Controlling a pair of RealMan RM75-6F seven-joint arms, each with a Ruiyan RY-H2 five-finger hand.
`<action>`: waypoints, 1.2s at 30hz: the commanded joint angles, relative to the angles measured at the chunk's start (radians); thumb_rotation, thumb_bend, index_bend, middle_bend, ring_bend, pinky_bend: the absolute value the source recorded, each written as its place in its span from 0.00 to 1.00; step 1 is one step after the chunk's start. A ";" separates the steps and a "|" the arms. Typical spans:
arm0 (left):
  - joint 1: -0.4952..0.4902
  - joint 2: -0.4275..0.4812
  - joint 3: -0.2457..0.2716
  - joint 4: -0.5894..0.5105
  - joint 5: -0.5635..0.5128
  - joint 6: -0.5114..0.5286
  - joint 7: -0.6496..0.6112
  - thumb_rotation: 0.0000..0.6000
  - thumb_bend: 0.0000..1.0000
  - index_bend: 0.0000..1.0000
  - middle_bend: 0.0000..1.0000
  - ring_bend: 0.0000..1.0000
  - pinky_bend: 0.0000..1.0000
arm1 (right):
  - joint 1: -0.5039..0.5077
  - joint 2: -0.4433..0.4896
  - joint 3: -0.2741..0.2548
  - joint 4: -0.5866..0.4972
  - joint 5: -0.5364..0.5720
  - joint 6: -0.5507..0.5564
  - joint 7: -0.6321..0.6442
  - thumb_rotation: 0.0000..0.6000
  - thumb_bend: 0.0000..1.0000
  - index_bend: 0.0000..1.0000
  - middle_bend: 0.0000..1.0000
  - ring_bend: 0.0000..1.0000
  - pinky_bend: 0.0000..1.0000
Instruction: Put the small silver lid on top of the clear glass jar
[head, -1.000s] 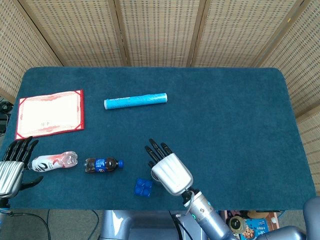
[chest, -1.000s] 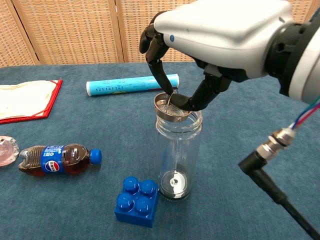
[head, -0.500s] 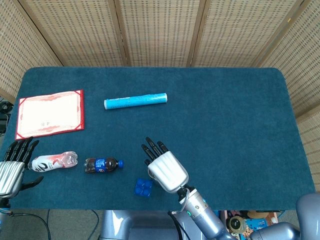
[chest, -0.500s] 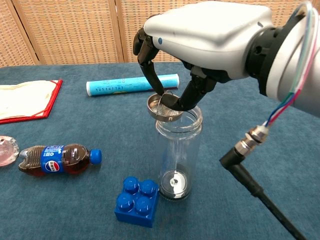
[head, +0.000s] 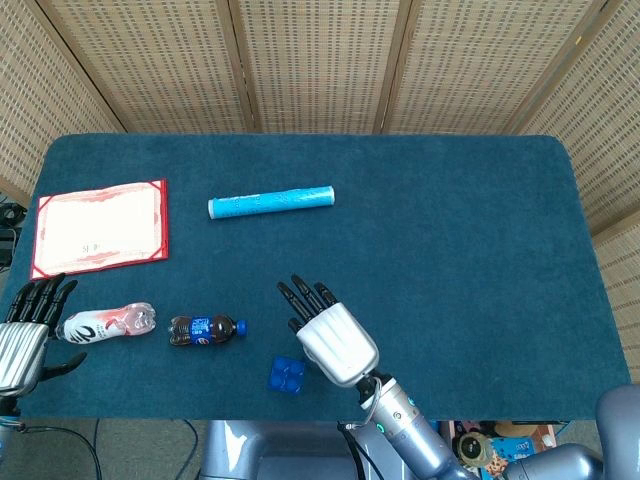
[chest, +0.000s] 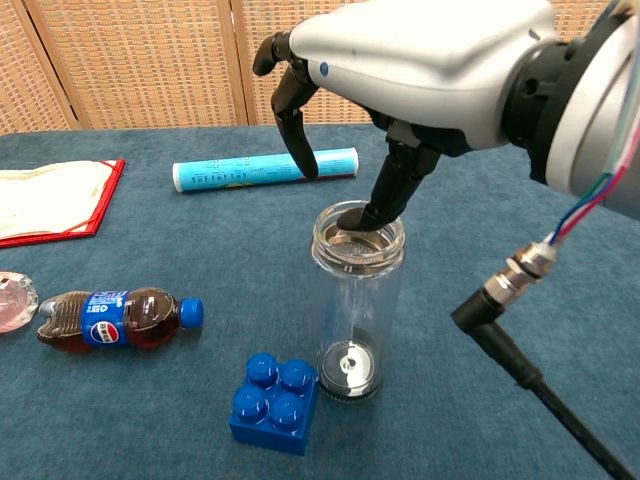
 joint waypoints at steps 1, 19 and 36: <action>0.000 0.000 0.000 0.000 0.000 0.001 -0.001 1.00 0.18 0.00 0.00 0.00 0.00 | 0.001 0.004 0.000 -0.003 0.000 0.002 0.000 1.00 0.34 0.54 0.13 0.03 0.27; -0.002 0.002 -0.012 0.023 -0.037 -0.017 -0.036 1.00 0.18 0.00 0.00 0.00 0.00 | -0.163 0.309 -0.032 0.016 -0.075 0.115 0.244 1.00 0.26 0.34 0.00 0.00 0.18; 0.000 -0.039 -0.035 0.078 -0.079 -0.009 -0.018 1.00 0.16 0.00 0.00 0.00 0.00 | -0.432 0.401 -0.190 0.449 -0.194 0.137 0.818 1.00 0.02 0.00 0.00 0.00 0.00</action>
